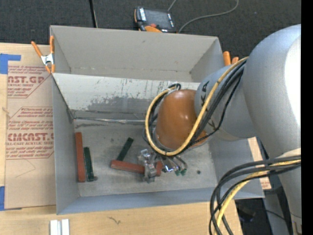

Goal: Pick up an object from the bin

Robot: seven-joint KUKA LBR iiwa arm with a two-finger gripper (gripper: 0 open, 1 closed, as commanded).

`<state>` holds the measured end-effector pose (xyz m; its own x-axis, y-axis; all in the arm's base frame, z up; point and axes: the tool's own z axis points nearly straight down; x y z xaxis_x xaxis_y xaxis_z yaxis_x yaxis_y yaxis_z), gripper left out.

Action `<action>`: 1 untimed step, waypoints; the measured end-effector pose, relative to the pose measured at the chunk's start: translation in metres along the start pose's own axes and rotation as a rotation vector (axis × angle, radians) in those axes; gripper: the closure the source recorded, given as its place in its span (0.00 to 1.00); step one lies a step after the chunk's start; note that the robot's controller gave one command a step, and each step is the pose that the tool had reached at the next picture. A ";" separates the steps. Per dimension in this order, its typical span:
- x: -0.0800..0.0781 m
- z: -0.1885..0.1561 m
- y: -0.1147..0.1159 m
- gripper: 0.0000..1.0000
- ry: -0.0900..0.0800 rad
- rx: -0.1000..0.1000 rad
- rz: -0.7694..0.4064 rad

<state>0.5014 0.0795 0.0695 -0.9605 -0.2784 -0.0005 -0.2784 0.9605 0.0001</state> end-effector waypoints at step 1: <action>0.000 0.000 0.000 0.00 0.000 0.000 0.000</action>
Offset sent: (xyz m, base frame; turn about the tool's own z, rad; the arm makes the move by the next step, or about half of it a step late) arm 0.0000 0.0000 0.0000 0.0000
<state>0.5012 0.0795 0.0695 -0.9604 -0.2785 -0.0002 -0.2785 0.9604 0.0004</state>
